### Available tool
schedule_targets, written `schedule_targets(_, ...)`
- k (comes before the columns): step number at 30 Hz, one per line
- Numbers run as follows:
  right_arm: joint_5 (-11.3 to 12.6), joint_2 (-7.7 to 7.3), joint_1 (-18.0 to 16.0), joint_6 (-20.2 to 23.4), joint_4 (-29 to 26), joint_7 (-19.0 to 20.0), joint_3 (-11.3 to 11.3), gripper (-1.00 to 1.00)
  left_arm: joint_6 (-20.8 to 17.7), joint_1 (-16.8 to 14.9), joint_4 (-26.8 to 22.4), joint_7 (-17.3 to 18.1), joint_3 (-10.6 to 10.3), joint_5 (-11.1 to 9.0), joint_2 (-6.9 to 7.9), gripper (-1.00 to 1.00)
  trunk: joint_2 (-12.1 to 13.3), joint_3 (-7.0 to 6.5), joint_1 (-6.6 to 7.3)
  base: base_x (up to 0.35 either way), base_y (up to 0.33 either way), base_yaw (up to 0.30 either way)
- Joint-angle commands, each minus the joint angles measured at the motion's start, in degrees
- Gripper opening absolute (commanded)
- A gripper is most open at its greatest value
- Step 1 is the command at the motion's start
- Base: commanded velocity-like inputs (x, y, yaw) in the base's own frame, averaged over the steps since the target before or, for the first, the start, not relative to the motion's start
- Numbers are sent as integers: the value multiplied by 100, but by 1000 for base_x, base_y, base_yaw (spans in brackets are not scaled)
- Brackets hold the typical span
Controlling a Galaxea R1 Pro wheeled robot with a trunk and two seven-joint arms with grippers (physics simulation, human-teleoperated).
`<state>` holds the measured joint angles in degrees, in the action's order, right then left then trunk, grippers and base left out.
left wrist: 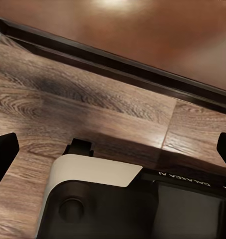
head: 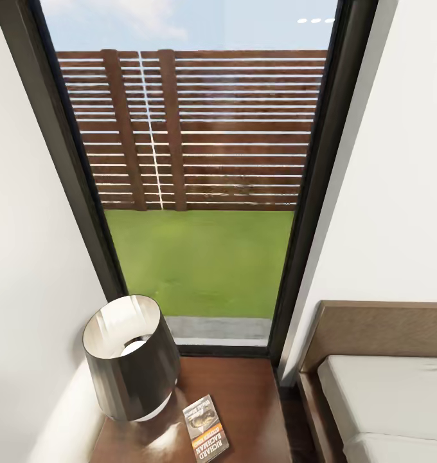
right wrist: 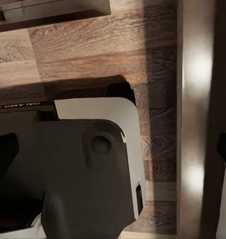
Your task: In the bedroom, move the book from the bed onto either nightstand, and place the two sandals side by side next to the bed.
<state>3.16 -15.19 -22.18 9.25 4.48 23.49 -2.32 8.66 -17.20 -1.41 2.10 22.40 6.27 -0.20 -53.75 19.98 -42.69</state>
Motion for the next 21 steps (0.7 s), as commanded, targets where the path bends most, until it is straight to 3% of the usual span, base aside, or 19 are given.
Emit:
schedule_targets(1,33,21,-7,24,10,16,-23,100,15,-3,1,10,51,59,0,100,-5,6,0,0,0,0)
schedule_targets(8,44,196,-6,24,9,16,-31,100,13,-2,15,10,54,51,-5,100,-5,6,0,0,0,0)
schedule_targets(21,46,213,-6,24,16,15,-31,100,13,-2,17,10,54,42,-15,100,-5,6,0,0,0,0)
